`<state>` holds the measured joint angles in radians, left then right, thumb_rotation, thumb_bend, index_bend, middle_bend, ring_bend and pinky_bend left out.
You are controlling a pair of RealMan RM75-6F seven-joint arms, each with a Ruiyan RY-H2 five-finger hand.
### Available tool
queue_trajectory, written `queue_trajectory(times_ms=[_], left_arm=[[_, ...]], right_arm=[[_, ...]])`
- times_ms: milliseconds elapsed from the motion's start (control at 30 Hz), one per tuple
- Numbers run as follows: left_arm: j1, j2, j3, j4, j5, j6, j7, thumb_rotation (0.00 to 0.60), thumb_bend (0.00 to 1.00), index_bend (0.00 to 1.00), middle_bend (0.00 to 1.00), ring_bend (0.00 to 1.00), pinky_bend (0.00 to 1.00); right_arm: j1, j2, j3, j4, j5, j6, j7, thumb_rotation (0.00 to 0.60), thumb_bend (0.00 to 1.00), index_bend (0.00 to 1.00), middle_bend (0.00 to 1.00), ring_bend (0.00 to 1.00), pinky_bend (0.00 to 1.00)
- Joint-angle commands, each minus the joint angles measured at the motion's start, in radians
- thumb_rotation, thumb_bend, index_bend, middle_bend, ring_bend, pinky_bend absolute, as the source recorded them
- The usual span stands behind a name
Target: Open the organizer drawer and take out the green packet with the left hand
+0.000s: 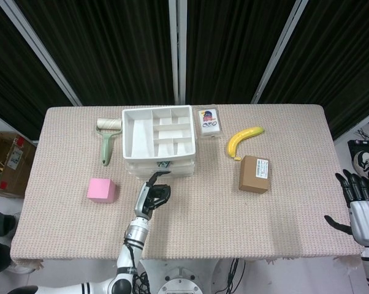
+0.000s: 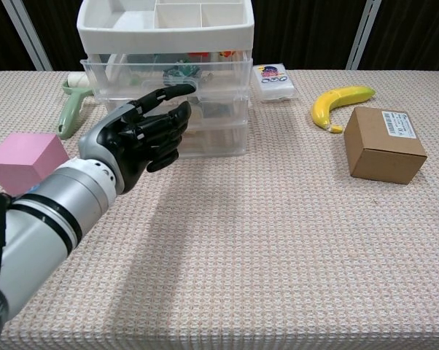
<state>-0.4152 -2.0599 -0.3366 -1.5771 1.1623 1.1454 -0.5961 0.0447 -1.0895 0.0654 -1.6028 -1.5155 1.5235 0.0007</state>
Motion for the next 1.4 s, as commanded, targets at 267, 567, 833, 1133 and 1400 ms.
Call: queue_trajectory(times_ms=[267, 567, 833, 1133, 1400], left_arm=[[0.039, -0.006, 0.101, 0.023, 0.096, 0.106, 0.113, 0.6, 0.37, 0.15, 0.78, 0.88, 1.0], [0.034, 0.116, 0.155, 0.018, 0.348, 0.254, 0.315, 0.6, 0.36, 0.27, 0.79, 0.88, 1.0], [-0.04, 0.304, 0.086, -0.09, 0.298, 0.121, 0.582, 0.6, 0.28, 0.27, 0.8, 0.9, 1.0], [-0.083, 0.363, 0.066, -0.145, 0.125, 0.024, 0.761, 0.6, 0.24, 0.22, 0.81, 0.91, 1.0], [-0.097, 0.387, 0.076, -0.16, 0.078, 0.017, 0.821, 0.6, 0.23, 0.23, 0.81, 0.92, 1.0]], right_arm=[[0.023, 0.004, 0.013, 0.003, 0.011, -0.03, -0.005, 0.6, 0.03, 0.0, 0.0, 0.0, 0.0], [0.03, 0.017, 0.026, 0.012, 0.013, -0.024, 0.014, 0.6, 0.03, 0.0, 0.0, 0.0, 0.0], [0.021, 0.038, 0.032, 0.0, -0.002, 0.012, 0.023, 0.6, 0.03, 0.0, 0.0, 0.0, 0.0], [0.015, 0.042, 0.027, -0.003, -0.004, 0.017, 0.026, 0.6, 0.03, 0.0, 0.0, 0.0, 0.0], [0.014, 0.031, 0.023, 0.007, 0.005, 0.007, 0.032, 0.6, 0.03, 0.0, 0.0, 0.0, 0.0]])
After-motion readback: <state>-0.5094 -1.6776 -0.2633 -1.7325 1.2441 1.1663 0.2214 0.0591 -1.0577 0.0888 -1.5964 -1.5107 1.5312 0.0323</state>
